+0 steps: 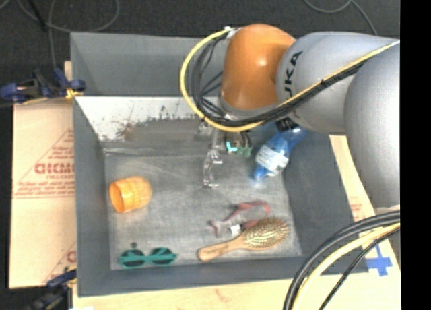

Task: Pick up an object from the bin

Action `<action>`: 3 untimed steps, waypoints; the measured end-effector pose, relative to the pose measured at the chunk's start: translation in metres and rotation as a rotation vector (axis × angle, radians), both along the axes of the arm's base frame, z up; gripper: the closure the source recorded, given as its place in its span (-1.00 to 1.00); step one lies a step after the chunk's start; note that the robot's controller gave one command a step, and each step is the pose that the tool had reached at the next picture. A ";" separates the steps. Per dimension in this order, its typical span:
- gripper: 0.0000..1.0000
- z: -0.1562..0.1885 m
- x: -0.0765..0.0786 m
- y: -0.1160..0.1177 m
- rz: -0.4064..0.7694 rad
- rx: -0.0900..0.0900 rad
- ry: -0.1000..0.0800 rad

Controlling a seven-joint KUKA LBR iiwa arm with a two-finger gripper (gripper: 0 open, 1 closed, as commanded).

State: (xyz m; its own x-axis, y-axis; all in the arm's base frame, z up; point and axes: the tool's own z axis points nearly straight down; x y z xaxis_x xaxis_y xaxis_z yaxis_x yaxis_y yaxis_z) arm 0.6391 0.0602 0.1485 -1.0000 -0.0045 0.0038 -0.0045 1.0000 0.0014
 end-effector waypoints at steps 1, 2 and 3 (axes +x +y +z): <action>-1.00 0.004 0.001 0.000 -0.001 0.001 -0.006; -1.00 -0.055 -0.011 -0.064 -0.012 -0.002 -0.012; -1.00 -0.085 -0.010 -0.099 0.012 -0.001 -0.016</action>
Offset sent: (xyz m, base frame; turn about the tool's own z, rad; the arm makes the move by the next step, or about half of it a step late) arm -0.0148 -0.0723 -0.0652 0.0157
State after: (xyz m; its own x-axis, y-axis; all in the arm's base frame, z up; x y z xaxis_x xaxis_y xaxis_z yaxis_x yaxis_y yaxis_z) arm 0.6287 -0.0391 0.0634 -0.9998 -0.0170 -0.0119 -0.0170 0.9999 0.0001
